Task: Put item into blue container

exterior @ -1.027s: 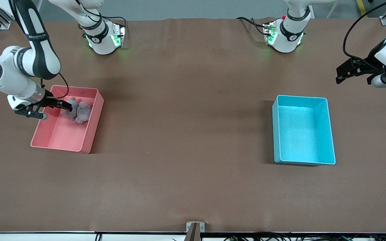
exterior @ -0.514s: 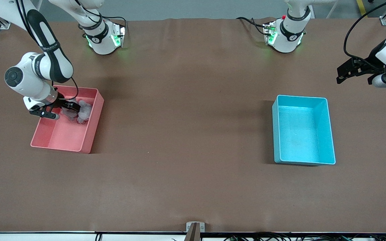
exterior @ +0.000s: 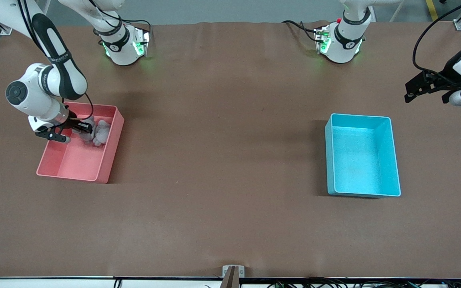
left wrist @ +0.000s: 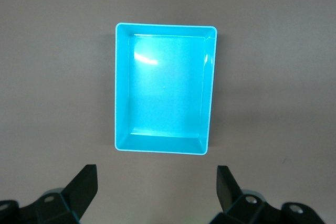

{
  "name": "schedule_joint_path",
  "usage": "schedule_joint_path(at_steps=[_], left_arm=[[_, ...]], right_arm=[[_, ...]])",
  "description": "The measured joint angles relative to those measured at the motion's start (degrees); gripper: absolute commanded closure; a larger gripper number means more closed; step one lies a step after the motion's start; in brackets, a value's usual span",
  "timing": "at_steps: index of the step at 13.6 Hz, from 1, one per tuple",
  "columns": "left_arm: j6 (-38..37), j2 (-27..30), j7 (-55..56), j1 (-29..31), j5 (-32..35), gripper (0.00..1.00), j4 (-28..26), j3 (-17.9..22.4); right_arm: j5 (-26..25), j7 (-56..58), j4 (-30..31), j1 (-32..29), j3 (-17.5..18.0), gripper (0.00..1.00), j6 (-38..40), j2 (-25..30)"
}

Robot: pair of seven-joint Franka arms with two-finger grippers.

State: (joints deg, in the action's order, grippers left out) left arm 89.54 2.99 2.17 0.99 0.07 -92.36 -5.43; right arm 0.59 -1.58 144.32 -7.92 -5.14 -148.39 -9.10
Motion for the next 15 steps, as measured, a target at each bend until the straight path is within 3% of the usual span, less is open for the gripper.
schedule_joint_path(at_steps=[3, 7, 9, 12, 15], left_arm=[[0.8, -0.6, 0.0, 0.9, 0.0, 0.00, 0.0, 0.0], [0.9, -0.9, 0.0, 1.0, 0.0, 0.00, 0.0, 0.0], [0.9, -0.9, 0.0, 0.9, 0.0, 0.00, 0.0, -0.1], [0.9, -1.0, 0.0, 0.9, 0.0, 0.00, -0.5, -0.1], [0.9, -1.2, 0.0, 0.8, -0.3, 0.00, -1.7, -0.2]], right_arm=[[0.0, -1.4, -4.4, 0.2, 0.5, 1.00, 10.5, 0.9], [0.1, -8.0, -24.0, 3.2, 1.1, 1.00, 40.3, 3.6], [0.4, -17.2, -32.8, 8.2, 1.3, 1.00, 49.6, 4.2], [4.7, -34.5, -35.7, 18.2, 2.2, 1.00, 50.5, 3.9], [8.2, -52.2, -35.7, 29.1, 2.6, 1.00, 42.3, 1.4]])
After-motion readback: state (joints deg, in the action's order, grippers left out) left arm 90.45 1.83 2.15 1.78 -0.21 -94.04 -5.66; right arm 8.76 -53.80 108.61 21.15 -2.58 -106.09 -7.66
